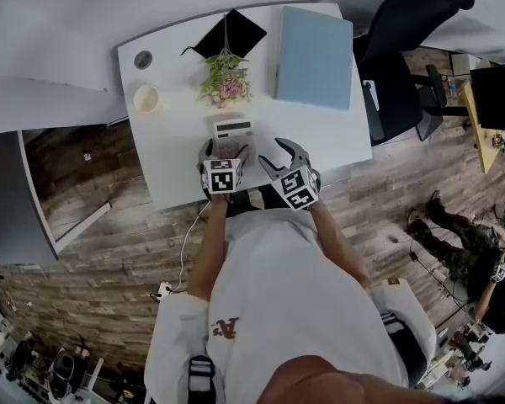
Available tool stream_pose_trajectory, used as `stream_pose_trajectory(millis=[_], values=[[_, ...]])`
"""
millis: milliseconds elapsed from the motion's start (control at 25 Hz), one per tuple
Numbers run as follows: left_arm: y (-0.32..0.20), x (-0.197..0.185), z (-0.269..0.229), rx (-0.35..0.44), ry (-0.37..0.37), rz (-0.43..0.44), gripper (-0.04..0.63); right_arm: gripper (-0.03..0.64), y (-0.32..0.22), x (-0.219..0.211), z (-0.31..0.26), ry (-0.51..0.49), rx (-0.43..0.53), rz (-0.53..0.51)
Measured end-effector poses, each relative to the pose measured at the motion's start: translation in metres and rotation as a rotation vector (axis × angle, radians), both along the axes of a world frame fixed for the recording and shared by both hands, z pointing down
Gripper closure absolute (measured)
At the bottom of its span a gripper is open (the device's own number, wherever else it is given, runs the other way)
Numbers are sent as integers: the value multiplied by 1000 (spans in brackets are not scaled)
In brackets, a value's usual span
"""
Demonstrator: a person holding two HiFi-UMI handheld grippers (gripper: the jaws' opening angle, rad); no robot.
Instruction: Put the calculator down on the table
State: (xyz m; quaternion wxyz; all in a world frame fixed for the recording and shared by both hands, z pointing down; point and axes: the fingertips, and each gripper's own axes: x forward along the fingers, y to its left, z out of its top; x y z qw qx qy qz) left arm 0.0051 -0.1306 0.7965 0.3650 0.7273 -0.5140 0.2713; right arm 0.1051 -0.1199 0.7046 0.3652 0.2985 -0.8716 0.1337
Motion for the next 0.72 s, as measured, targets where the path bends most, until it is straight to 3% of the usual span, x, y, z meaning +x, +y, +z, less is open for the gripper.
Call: stream_pose_trajectory(millis=[520,720], values=[[5,-4,0,7,12,24,121,359,-2,-3,-3,1,15,2],[7,-9,-10,44,31,8,138,360,-4,-3,-7,-2,26,8]])
